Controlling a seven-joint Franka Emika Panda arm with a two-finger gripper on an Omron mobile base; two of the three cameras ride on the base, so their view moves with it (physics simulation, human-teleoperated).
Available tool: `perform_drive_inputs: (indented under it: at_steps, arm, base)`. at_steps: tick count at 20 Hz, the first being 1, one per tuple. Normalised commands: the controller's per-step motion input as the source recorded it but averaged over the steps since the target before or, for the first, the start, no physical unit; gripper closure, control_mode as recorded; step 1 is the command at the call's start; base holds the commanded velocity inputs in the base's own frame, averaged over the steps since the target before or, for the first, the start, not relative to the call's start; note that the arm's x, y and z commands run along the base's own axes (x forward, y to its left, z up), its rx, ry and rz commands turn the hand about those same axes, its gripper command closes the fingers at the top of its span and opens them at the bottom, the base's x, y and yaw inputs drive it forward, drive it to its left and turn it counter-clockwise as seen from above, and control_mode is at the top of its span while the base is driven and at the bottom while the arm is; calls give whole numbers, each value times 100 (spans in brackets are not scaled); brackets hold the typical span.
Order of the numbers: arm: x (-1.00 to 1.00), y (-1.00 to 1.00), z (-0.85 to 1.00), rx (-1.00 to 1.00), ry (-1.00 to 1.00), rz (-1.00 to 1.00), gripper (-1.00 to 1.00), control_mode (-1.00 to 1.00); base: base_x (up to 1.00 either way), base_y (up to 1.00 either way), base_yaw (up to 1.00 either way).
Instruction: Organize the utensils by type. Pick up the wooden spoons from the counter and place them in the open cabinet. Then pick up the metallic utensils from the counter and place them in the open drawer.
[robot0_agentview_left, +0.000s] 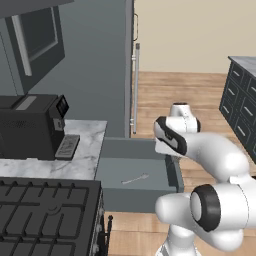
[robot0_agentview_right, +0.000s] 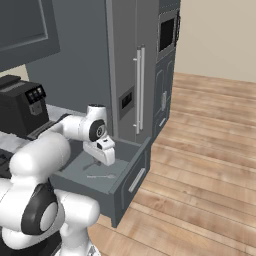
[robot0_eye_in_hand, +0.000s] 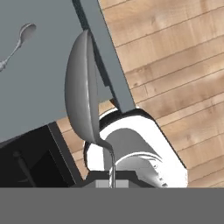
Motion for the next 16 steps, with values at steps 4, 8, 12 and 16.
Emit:
perform_drive_inputs:
  at_steps: [4, 8, 12, 16]
  arm:
    - [59, 47, -36, 0, 0, -35, 100, -100]
    - [81, 22, -51, 0, 7, -22, 100, -100]
    - [83, 12, -55, 0, 13, -17, 100, -100]
    - [77, 2, -52, 0, 7, -12, 100, -100]
  base:
    - [0, 0, 0]
    - [0, 0, 0]
    - [0, 0, 0]
    - [0, 0, 0]
